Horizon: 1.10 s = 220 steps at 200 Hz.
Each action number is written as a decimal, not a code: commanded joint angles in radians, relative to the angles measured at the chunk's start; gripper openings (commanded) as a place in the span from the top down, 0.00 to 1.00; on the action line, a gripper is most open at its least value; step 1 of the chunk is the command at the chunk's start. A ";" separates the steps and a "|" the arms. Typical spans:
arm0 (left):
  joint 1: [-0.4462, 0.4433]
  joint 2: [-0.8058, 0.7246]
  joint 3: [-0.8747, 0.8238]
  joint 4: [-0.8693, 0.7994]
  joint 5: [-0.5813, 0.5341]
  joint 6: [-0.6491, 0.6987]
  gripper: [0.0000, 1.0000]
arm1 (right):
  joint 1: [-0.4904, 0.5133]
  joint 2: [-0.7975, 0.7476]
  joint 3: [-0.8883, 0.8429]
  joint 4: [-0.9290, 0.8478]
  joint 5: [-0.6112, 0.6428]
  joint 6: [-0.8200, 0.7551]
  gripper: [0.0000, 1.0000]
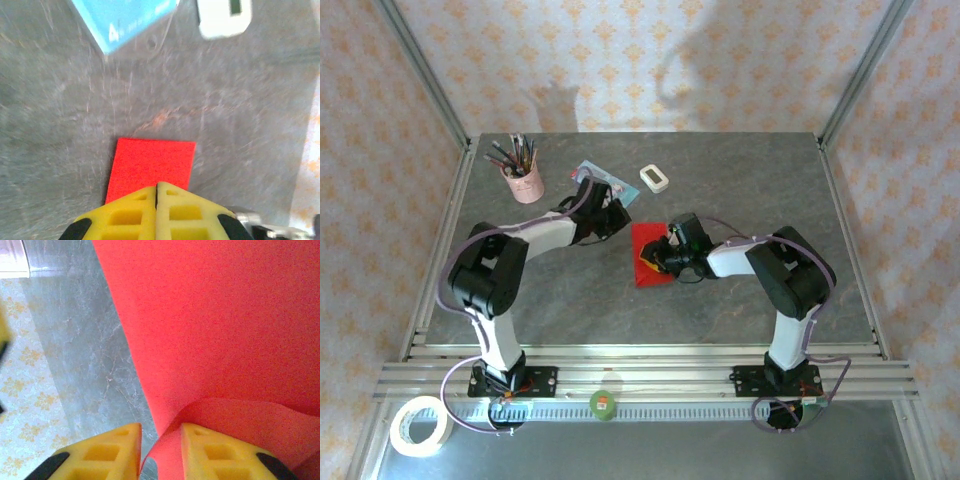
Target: Fold a paper plane with a square sheet of paper (pick it up from the middle)
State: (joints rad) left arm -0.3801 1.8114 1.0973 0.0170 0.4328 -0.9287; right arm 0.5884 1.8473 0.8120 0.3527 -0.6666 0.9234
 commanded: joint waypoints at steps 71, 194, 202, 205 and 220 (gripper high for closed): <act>-0.005 -0.080 -0.125 0.022 0.024 0.043 0.95 | 0.003 0.028 -0.033 -0.155 0.102 -0.033 0.63; -0.075 -0.047 -0.158 0.088 0.054 0.002 1.00 | 0.003 0.052 -0.043 -0.192 0.137 -0.063 0.66; -0.077 -0.042 -0.158 0.088 0.058 0.002 1.00 | 0.002 0.056 -0.044 -0.194 0.140 -0.063 0.71; -0.078 -0.041 -0.158 0.090 0.058 0.002 1.00 | 0.002 0.055 -0.043 -0.195 0.141 -0.062 0.73; -0.088 -0.032 -0.158 0.091 0.064 0.002 1.00 | 0.003 0.058 -0.045 -0.200 0.146 -0.061 0.80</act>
State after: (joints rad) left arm -0.4519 1.7569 0.9459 0.0803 0.4751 -0.9176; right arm 0.5968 1.8412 0.8143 0.3237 -0.6281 0.8806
